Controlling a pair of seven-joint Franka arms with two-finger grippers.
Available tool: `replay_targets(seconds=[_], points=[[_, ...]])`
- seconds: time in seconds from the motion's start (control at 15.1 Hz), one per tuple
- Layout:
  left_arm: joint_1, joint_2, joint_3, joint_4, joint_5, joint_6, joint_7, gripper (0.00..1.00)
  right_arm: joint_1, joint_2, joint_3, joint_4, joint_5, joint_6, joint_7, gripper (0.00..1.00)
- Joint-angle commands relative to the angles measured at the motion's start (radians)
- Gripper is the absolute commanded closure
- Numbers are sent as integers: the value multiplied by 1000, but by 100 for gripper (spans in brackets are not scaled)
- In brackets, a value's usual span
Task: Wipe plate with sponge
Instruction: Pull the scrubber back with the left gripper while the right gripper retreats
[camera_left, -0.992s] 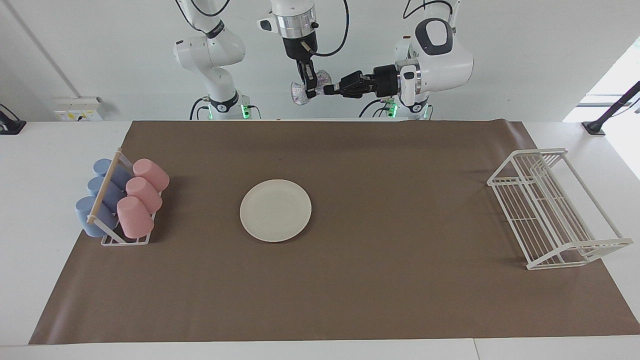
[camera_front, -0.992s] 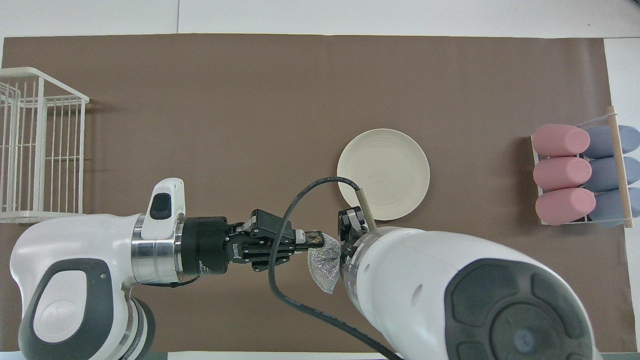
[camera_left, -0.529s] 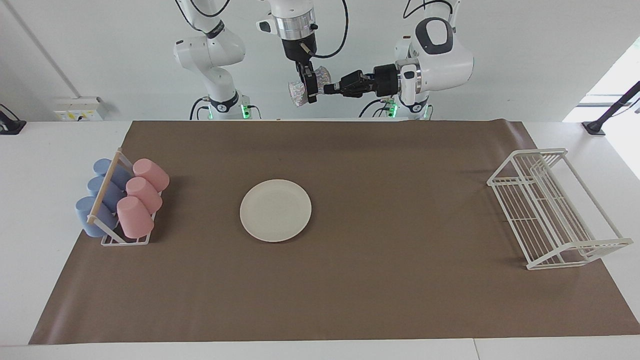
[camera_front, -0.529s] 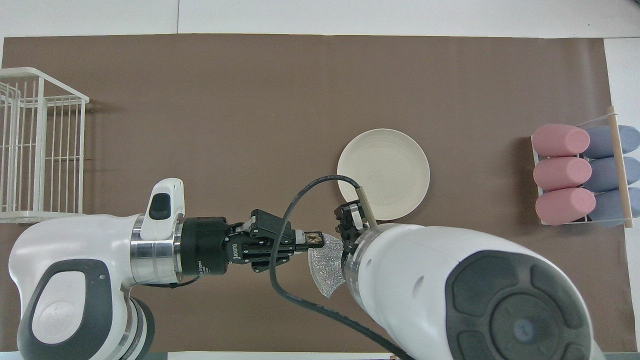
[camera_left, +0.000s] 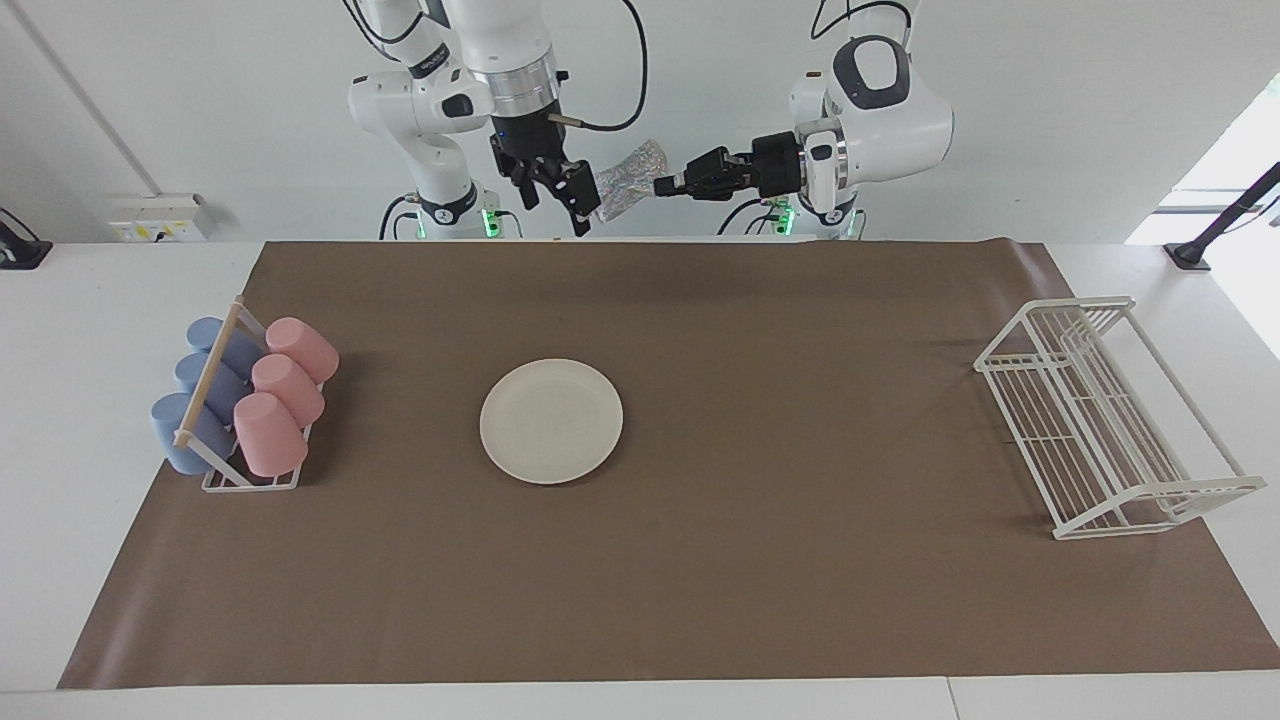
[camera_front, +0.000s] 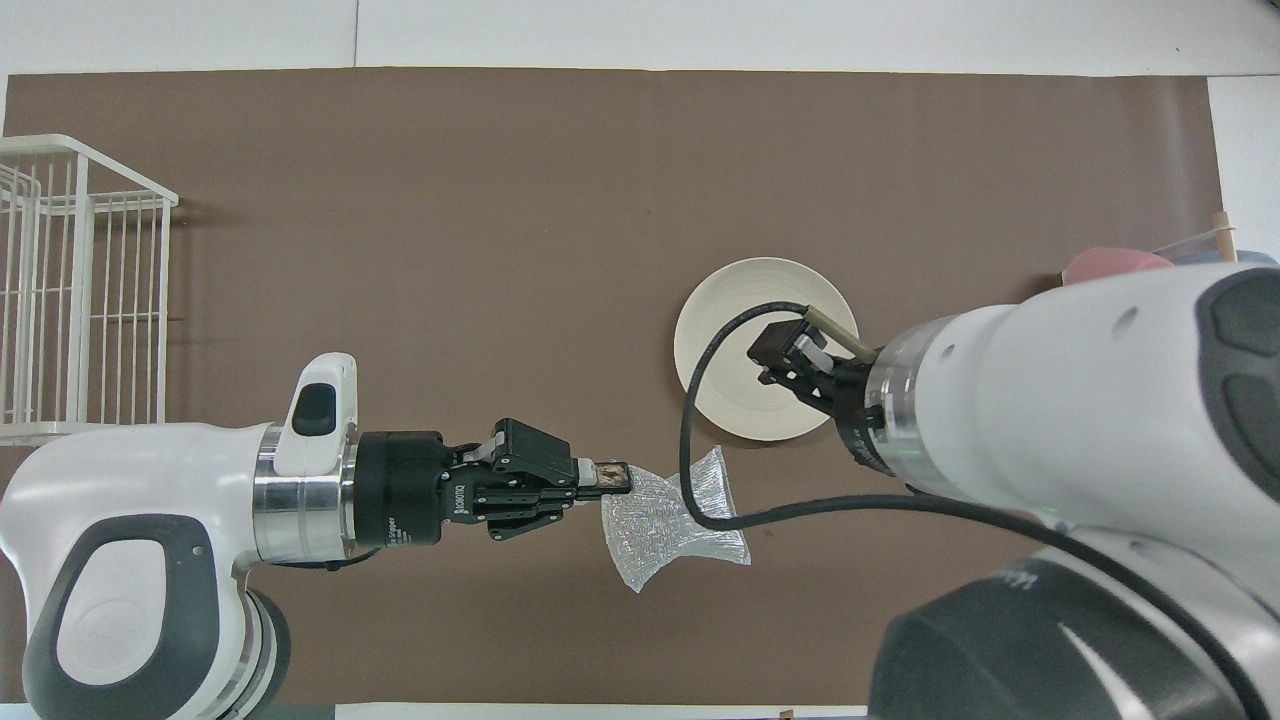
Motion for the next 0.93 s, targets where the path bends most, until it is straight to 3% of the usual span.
replay_targets(seconds=[0.0,0.33,0.53,0.73,0.86], points=[[46,-22,-2,-12,65,-11,-40,100,-71,1,11,-10,-3,-1,-182,0],[161,-6,1,9,296,-126,-89,100,-206,3,8,-16,-4,-37,-624,0],[175,3,1,21,445,-129,-129,100,-278,3,7,-30,-4,-37,-810,0],[176,12,1,40,608,-149,-169,100,-275,12,-5,-39,-7,-11,-919,0],[178,49,1,92,741,-169,-224,100,-240,41,-70,-21,-25,2,-1002,0]])
